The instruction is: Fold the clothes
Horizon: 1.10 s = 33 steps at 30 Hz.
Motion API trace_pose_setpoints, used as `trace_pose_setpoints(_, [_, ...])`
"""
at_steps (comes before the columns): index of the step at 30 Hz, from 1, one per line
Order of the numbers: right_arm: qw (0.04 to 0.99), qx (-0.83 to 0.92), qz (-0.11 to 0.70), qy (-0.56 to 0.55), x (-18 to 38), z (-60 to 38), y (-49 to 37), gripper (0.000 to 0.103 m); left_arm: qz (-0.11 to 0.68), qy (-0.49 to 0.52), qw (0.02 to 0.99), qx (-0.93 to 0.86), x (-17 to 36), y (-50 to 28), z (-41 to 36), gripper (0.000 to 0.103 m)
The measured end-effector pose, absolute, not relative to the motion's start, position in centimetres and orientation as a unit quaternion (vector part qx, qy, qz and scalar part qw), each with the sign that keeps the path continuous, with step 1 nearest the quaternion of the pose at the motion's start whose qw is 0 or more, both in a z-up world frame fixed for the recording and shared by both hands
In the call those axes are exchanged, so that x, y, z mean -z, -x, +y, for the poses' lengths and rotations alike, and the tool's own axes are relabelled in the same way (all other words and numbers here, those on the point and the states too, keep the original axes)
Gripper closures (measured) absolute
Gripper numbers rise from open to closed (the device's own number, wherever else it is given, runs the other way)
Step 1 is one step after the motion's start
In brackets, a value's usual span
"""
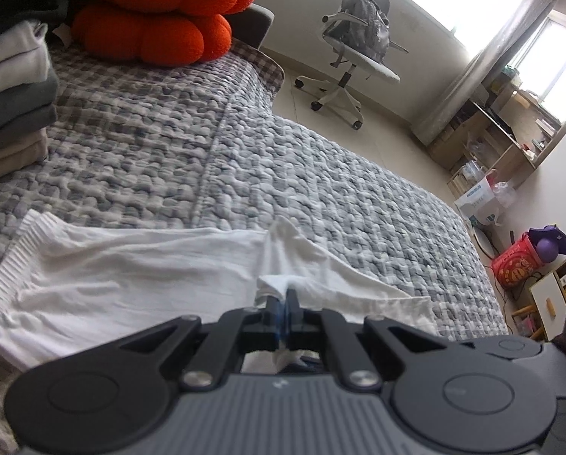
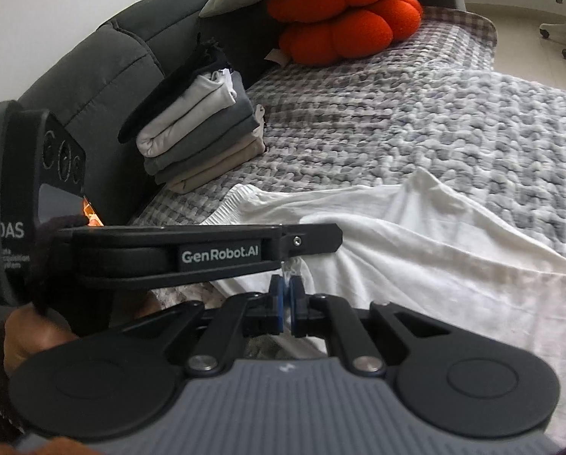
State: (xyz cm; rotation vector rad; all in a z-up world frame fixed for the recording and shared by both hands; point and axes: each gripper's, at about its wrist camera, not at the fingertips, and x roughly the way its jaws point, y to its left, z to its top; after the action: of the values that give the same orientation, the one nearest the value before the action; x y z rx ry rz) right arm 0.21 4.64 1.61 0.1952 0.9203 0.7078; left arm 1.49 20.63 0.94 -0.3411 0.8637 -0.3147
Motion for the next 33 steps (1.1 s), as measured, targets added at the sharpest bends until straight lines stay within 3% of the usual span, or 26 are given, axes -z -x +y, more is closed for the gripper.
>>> trace_pose_setpoints(33, [0.809, -0.36, 0.461, -0.063, 1.7, 14.3, -4.5, 0.098, 0.41, 0.243, 0.87, 0.128, 2.5, -3.5, 30.2, 0.101])
